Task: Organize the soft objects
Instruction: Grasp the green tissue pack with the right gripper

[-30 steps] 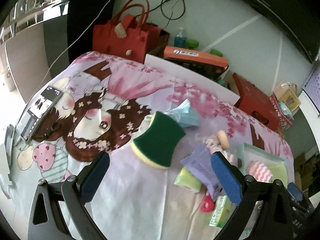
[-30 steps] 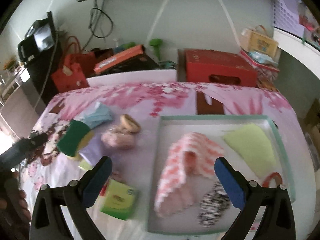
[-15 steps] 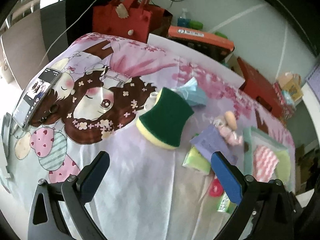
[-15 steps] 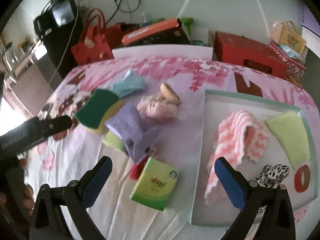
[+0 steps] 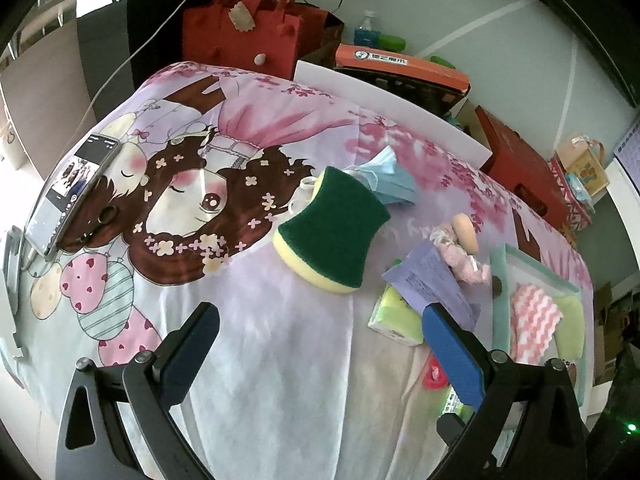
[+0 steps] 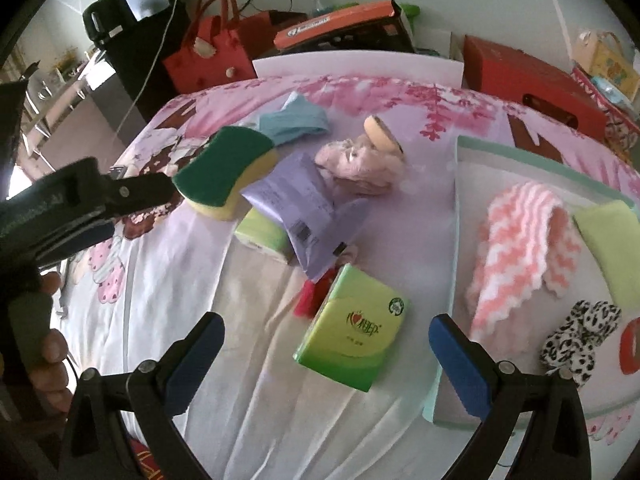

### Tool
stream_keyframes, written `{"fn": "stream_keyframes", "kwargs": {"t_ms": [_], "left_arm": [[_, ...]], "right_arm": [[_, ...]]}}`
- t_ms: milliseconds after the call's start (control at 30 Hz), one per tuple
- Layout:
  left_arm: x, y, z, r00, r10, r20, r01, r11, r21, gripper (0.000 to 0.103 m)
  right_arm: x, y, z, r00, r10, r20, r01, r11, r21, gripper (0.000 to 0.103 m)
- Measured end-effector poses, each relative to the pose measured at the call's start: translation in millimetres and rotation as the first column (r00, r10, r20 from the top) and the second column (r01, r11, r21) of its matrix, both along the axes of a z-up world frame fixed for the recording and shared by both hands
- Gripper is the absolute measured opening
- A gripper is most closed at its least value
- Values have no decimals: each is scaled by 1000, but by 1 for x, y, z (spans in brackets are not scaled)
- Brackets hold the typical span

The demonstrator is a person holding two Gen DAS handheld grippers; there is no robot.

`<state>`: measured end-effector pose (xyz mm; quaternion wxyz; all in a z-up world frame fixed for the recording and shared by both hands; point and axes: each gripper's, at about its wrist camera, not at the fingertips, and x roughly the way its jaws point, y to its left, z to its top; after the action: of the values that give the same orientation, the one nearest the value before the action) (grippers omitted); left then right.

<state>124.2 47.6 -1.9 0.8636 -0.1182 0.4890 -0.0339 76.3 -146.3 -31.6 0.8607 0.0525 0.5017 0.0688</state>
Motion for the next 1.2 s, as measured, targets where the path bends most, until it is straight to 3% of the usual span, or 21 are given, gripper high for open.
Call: {"fn": "stream_keyframes", "kwargs": {"t_ms": [100, 233, 467, 600, 667, 867, 1200], "left_arm": [[0, -1, -1, 1000, -2, -5, 2, 1000, 2, 101], [1, -1, -2, 1000, 0, -9, 0, 1000, 2, 101], [1, -4, -3, 1000, -13, -12, 13, 1000, 5, 101], [1, -5, -4, 1000, -17, -13, 17, 1000, 7, 101], [1, -5, -4, 1000, -17, -15, 17, 1000, 8, 101], [2, -6, -5, 1000, -17, -23, 17, 1000, 8, 101], [3, -9, -8, 999, -29, -34, 29, 1000, 12, 101]], "right_arm": [[3, -7, -7, 999, -31, -20, 32, 998, 47, 102], [6, -18, -13, 997, -74, -38, 77, 993, 85, 88], [7, -19, -13, 996, -70, -46, 75, 992, 106, 75], [7, -16, -15, 997, -59, -56, 65, 993, 100, 73], [8, -19, -18, 995, -74, -71, 81, 992, 101, 65], [9, -26, -26, 990, -86, -116, 102, 985, 137, 63], [11, -26, -24, 989, -102, -106, 116, 984, 133, 56]]}}
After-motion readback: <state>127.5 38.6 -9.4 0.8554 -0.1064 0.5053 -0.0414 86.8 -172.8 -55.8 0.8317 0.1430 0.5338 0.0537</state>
